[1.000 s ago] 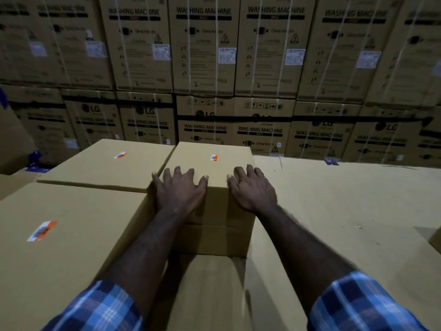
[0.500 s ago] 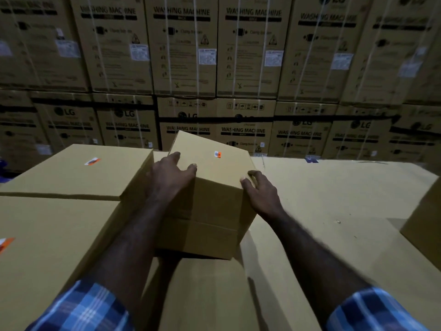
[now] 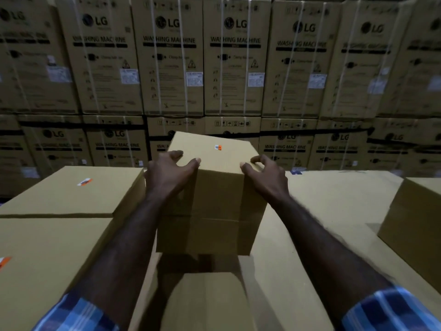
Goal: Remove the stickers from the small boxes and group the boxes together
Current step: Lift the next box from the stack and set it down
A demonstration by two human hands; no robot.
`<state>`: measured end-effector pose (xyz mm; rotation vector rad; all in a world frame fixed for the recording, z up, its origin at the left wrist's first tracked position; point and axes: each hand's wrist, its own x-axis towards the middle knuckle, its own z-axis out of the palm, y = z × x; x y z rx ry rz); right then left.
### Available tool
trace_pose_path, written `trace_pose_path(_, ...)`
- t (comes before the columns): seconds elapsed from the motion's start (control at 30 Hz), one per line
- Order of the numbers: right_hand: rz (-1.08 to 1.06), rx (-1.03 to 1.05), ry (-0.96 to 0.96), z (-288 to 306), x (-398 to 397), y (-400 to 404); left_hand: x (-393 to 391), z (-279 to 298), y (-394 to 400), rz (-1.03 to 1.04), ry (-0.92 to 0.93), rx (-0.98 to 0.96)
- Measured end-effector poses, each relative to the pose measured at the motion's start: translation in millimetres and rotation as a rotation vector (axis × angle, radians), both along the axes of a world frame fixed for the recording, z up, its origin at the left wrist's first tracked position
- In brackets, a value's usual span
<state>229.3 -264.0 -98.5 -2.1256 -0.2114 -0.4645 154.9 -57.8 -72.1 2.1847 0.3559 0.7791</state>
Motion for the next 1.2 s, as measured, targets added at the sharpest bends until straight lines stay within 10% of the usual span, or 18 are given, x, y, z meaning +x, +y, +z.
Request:
trace_pose_path(0.43, -0.143, -0.062, -0.24, 77.2, -68.3, -84.6, -51.7, 41.7, -80.1, -0.104, -0.237, -0.053)
trace_pose_path(1.2, -0.158, -0.106, -0.17, 34.8, -198.2, -371.0, -178.1, 6.7, -363.6, -0.114, -0.164, -0.054)
